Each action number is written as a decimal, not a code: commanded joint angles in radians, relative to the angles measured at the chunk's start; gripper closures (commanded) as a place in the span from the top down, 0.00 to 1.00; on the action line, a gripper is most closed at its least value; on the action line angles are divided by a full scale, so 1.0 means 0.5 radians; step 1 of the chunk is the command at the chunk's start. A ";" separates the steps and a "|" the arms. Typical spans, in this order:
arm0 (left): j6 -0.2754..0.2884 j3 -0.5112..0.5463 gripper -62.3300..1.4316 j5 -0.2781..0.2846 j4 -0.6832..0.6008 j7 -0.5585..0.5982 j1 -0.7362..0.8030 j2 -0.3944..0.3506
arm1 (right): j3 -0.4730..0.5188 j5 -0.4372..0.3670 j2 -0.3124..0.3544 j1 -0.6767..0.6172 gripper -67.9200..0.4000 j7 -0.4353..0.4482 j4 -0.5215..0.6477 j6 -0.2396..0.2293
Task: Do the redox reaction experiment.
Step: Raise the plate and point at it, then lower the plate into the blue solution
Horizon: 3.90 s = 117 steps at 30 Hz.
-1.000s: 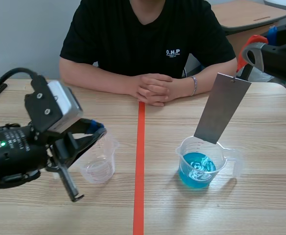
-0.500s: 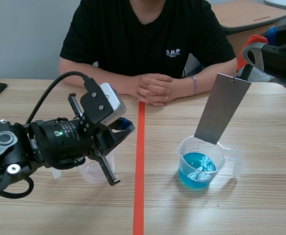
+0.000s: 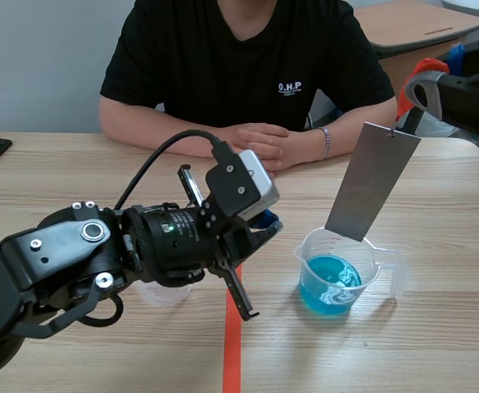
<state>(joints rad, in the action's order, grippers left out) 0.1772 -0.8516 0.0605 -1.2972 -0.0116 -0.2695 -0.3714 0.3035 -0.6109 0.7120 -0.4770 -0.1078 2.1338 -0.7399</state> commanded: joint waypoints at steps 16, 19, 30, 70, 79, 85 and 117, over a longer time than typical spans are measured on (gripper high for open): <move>0.072 -0.051 0.09 -0.011 -0.021 0.004 -0.066 0.179 | 0.007 -0.021 0.027 0.018 0.03 0.032 0.028 -0.011; 0.072 -0.051 0.09 -0.018 -0.021 -0.016 -0.066 0.189 | 0.007 -0.021 0.027 0.018 0.03 0.032 0.028 -0.011; 0.069 -0.050 0.09 -0.056 0.110 0.043 -0.068 0.195 | 0.007 -0.021 0.027 0.018 0.03 0.031 0.028 -0.011; 0.047 0.030 0.09 0.021 -0.173 0.085 0.092 -0.106 | 0.006 -0.021 0.027 0.017 0.03 0.031 0.028 -0.011; -0.021 0.387 0.09 0.021 -0.642 0.098 0.597 -0.527 | 0.006 -0.020 0.027 0.017 0.03 0.002 0.024 -0.011; -0.073 0.770 0.09 0.022 -0.812 0.187 1.070 -0.741 | -0.063 0.011 0.027 0.018 0.03 0.004 0.004 -0.011; -0.440 1.940 0.09 0.118 -0.777 0.123 2.643 -0.083 | -0.740 0.997 -0.053 0.302 0.03 0.793 -0.762 -0.011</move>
<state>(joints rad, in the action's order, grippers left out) -0.0376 0.1223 0.1173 -1.6772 0.0475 1.0527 -0.4103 -0.0643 -0.1169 0.6785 -0.3351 0.2897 1.7454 -0.7380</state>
